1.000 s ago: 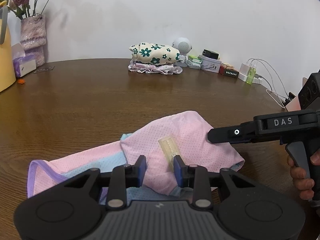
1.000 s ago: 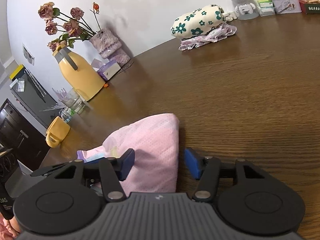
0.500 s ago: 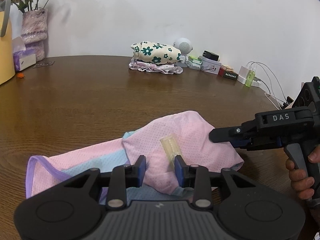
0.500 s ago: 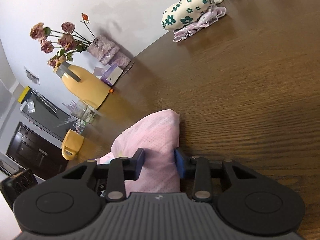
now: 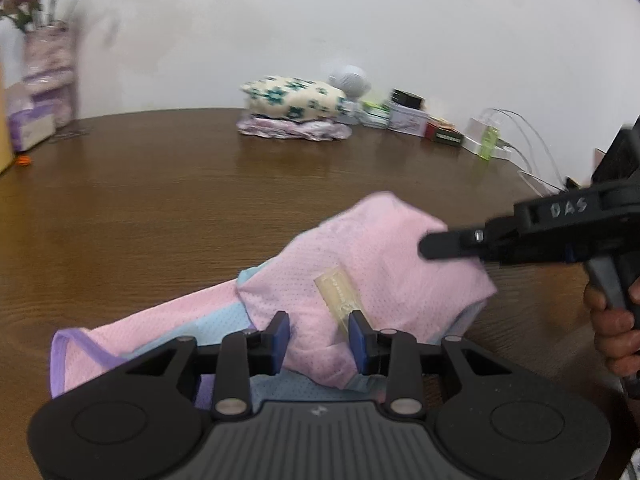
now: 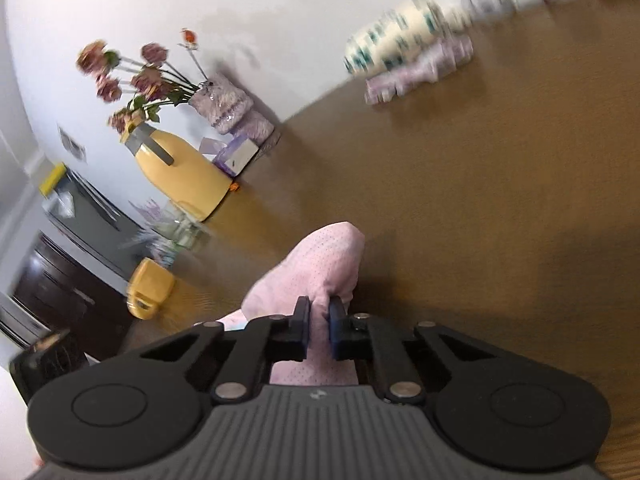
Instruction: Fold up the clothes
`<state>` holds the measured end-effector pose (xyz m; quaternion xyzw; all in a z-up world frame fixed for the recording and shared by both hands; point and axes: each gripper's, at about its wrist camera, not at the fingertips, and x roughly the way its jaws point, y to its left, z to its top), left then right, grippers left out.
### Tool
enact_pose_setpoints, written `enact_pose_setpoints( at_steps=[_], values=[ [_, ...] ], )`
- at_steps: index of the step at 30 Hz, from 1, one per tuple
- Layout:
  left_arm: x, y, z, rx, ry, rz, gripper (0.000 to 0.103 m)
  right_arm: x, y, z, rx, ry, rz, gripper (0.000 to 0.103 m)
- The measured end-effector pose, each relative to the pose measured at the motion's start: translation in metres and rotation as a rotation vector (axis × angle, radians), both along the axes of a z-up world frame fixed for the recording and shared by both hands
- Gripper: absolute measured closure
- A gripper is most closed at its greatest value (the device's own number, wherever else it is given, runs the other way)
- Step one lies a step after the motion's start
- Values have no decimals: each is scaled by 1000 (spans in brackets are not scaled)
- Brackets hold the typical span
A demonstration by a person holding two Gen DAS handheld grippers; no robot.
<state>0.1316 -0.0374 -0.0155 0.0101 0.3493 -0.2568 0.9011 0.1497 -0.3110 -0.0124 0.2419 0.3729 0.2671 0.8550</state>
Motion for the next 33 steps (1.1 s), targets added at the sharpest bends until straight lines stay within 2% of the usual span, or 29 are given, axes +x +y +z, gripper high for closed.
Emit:
enact_pose_setpoints(
  at_steps=[2,4,5,7,9,13,14,16,22,26,33],
  values=[
    [4,-19,1,-4,-3,-36,73,-7,4,21,-92,-61,5,94],
    [9,-38,2,-10,-2,-70,67,-12,8,42,-194,-106,7,94],
    [11,-44,3,-17,6,-79,58,-15,10,50,-252,-125,5,94],
    [8,-45,10,-40,-2,-94,56,-20,16,66,-365,-163,3,94],
    [-1,-31,17,-48,-44,-107,50,-27,23,77,-452,-195,17,94],
    [-18,9,20,22,-81,-51,54,-41,48,92,-577,-257,65,94],
    [-20,18,18,28,-71,-47,61,-45,55,95,-604,-272,79,94],
    [-24,28,12,27,-44,-54,70,-51,75,96,-657,-303,111,94],
    [-27,30,-1,-1,-4,-101,70,-64,134,89,-769,-339,207,94],
    [-28,39,-2,-78,27,-110,70,-64,164,81,-797,-320,236,94],
    [-57,91,11,-103,-29,20,67,-55,195,57,-735,-245,268,94]
  ],
)
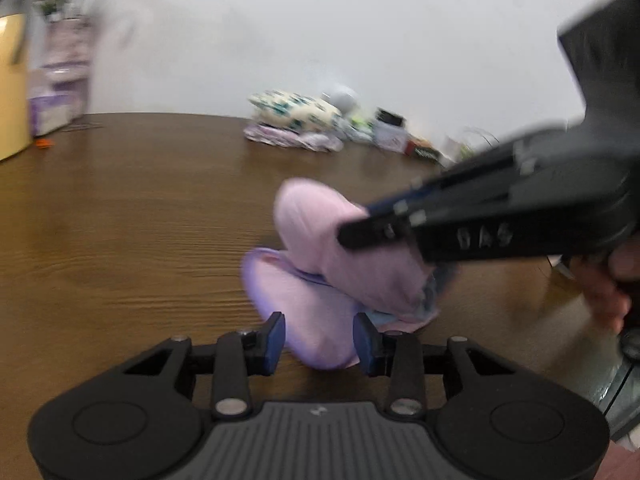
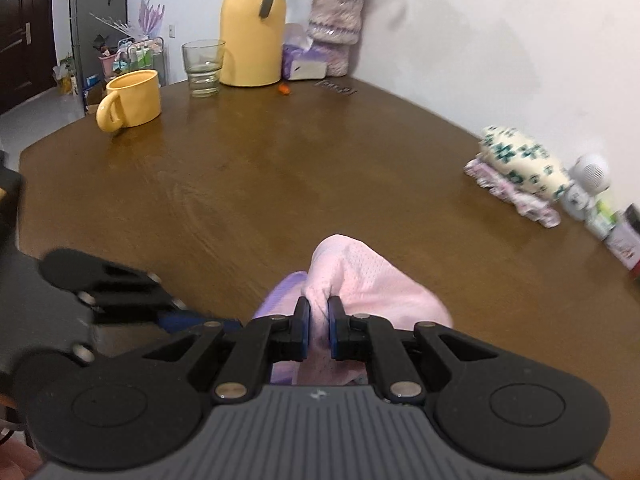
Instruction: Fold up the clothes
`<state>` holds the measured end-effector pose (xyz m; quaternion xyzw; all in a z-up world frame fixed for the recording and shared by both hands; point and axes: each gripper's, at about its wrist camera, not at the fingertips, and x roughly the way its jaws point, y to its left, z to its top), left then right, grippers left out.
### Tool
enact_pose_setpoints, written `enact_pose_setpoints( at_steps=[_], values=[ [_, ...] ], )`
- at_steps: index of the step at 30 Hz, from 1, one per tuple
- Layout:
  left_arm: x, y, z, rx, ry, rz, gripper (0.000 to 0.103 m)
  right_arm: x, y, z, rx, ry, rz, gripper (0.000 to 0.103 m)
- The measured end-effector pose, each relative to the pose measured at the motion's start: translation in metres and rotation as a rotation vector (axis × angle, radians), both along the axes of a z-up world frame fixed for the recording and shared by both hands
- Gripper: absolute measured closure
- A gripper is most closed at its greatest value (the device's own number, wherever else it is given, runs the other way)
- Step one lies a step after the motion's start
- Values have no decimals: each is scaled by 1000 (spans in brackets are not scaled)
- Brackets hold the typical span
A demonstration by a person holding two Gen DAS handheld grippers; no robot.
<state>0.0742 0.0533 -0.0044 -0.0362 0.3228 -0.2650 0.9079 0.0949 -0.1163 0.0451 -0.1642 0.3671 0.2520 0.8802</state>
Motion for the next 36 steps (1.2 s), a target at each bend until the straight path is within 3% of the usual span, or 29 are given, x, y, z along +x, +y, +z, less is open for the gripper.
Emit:
enact_pose_setpoints(
  at_steps=[10,15,18,20,24,26,30,36],
  values=[
    [-28,56,9,-34,-14,141,62,-1,22,-37,94,62,-40,92],
    [-29,59,15,-29,-11,169,61,-6,6,-31,242,113,-27,72],
    [-26,56,17,-31,-17,165,61,-18,-26,-8,367,63,-36,59],
    [-20,48,19,-32,-23,146,61,-24,-49,5,390,-8,-64,54],
    [-7,19,22,-43,-40,100,61,-20,-78,4,293,-111,-150,58],
    [-1,2,23,-47,-46,74,63,-17,-86,-3,265,-114,-152,77],
    [4,-29,21,-8,-43,11,73,-13,-85,-24,275,-83,-101,77],
    [4,-50,5,111,-18,-14,72,-15,-76,-49,256,-50,-39,77]
  ],
)
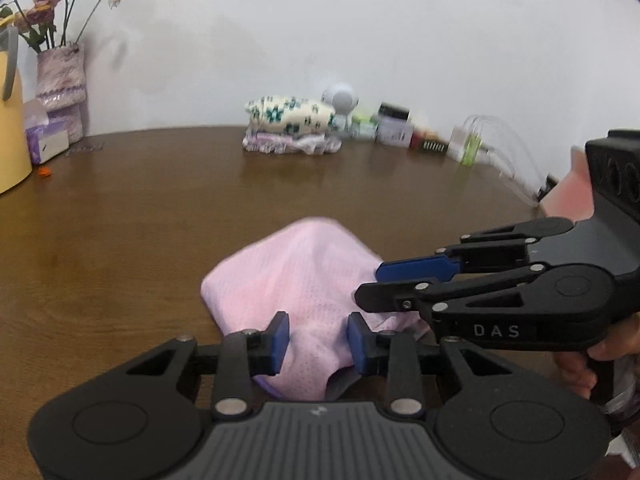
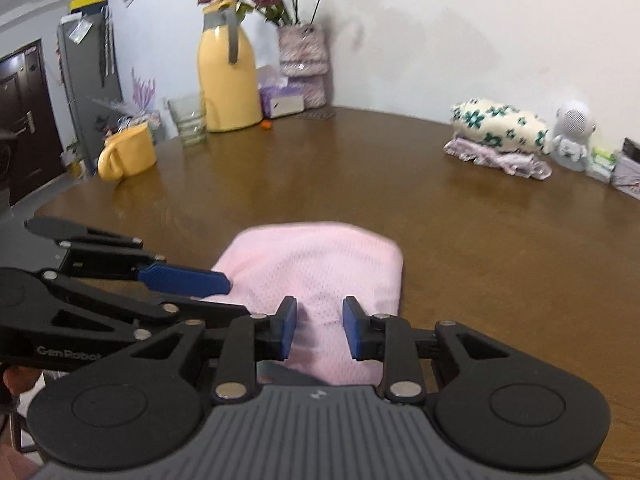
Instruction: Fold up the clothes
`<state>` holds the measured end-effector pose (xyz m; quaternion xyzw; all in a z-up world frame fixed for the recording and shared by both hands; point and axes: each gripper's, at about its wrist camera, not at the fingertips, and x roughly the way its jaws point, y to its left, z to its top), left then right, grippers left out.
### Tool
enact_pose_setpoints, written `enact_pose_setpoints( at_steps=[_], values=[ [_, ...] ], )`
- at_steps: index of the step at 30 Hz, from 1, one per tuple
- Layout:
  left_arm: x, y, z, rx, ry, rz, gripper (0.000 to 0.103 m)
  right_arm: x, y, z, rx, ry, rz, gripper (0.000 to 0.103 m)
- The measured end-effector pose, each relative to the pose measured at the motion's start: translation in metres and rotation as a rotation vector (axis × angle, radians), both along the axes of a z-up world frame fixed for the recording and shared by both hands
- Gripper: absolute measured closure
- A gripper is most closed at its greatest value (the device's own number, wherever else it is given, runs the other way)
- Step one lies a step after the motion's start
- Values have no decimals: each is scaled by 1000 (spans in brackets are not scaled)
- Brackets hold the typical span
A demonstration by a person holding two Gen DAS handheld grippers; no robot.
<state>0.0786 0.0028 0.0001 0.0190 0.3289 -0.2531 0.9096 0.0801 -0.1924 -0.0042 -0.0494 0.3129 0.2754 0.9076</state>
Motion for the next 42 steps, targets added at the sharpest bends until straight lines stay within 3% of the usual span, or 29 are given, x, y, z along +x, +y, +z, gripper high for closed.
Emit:
enact_pose_setpoints(
  at_steps=[8,12,14,19,23,27,36,42],
  values=[
    [-1,-1,-11,32,3,5,67,-15,1,-20,-28,-49,18,76],
    [-1,-3,-7,44,5,13,67,-12,-4,-19,-1,-25,19,76],
    [-4,-2,1,46,-9,23,66,-6,-9,-10,23,9,30,72],
    [-16,-6,22,65,-103,28,68,15,-27,33,104,-37,42,71],
    [-19,-24,13,143,-97,-20,72,52,-12,30,89,39,88,72],
    [-16,-32,-4,188,-66,-16,72,69,9,6,-5,95,112,72],
    [-13,-24,-7,242,-73,-51,70,57,2,-6,-31,126,65,73],
    [-7,-1,-8,286,-69,-20,63,37,-3,4,-29,214,59,72]
  ],
)
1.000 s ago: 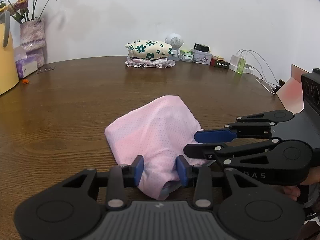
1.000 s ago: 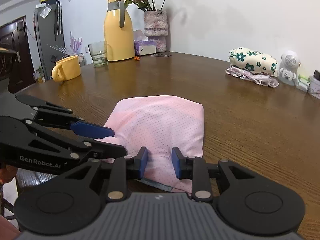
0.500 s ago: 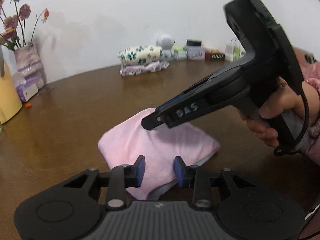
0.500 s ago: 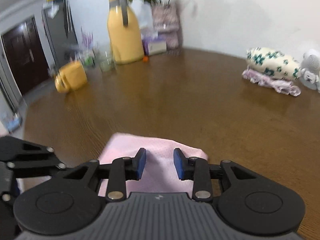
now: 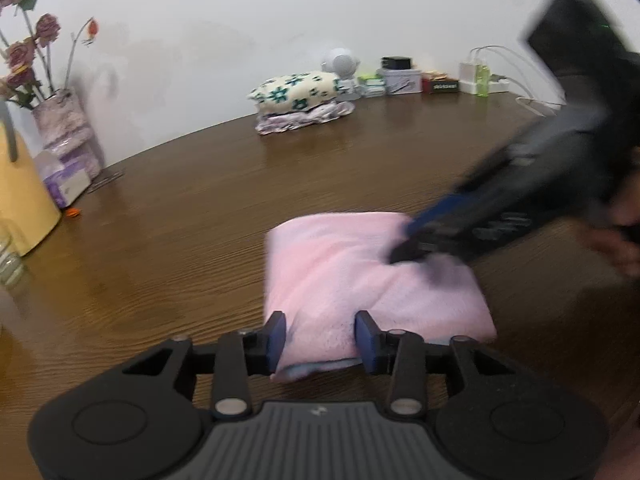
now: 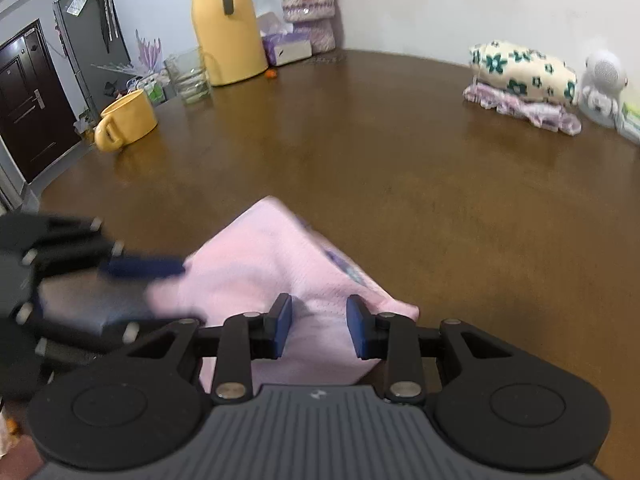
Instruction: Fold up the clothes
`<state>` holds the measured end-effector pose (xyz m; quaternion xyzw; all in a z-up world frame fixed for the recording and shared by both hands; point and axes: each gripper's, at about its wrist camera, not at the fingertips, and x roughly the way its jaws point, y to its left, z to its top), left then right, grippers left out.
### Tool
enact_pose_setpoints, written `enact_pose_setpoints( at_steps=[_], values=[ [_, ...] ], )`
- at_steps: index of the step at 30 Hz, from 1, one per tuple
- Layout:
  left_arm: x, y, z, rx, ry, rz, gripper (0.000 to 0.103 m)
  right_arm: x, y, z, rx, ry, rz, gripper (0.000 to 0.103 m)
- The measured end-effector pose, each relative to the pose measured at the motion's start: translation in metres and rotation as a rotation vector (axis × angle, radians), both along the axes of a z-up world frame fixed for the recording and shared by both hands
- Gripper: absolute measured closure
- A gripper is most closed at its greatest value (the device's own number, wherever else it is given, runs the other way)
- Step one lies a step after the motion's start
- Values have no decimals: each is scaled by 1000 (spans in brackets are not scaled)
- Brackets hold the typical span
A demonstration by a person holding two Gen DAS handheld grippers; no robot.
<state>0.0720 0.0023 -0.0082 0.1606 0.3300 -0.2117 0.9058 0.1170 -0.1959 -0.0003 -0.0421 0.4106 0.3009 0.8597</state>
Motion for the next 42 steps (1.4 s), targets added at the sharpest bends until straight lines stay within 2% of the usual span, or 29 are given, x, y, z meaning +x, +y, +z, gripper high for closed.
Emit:
enact_pose_setpoints(
  at_steps=[4,7,8,9,10,11,12,13,15,18,21,24,26,30,34,37,40,41,42],
  values=[
    [6,12,-1,15,-5,26,64,-19,2,4,22,52,18,72],
    [5,17,2,-20,3,44,65,-25,3,10,39,42,36,69],
    [3,20,4,-54,7,53,60,-26,1,14,54,32,41,59],
    [0,24,8,-96,14,62,48,-27,-4,21,80,15,43,52],
    [-2,29,11,-159,30,75,40,-27,-8,28,107,-8,44,33],
    [-5,36,15,-234,49,95,24,-27,-13,35,127,-32,42,14],
    [-7,42,17,-303,72,118,12,-25,-19,41,135,-62,35,6],
    [-8,47,17,-366,100,143,10,-23,-24,46,141,-86,28,0],
    [-8,58,18,-491,156,192,9,-9,-33,47,156,-70,26,0],
    [-2,67,11,-653,273,270,7,16,-41,36,195,24,60,0],
    [2,65,4,-707,325,314,7,28,-39,23,202,72,83,0],
    [10,61,-1,-712,349,351,9,39,-38,10,208,118,103,2],
    [14,57,-6,-708,373,365,13,42,-36,4,206,139,105,13],
    [19,48,-11,-699,391,359,32,43,-36,-6,223,174,113,25],
    [24,41,-10,-659,375,361,43,42,-34,-9,229,172,126,32],
    [28,38,-12,-652,360,354,52,39,-30,-11,230,165,142,47],
    [30,38,-14,-656,349,357,65,38,-27,-14,256,176,140,60],
    [30,38,-15,-656,345,359,72,38,-27,-15,266,178,131,64],
    [32,38,-16,-658,344,361,74,38,-29,-16,279,183,120,67]
  ],
)
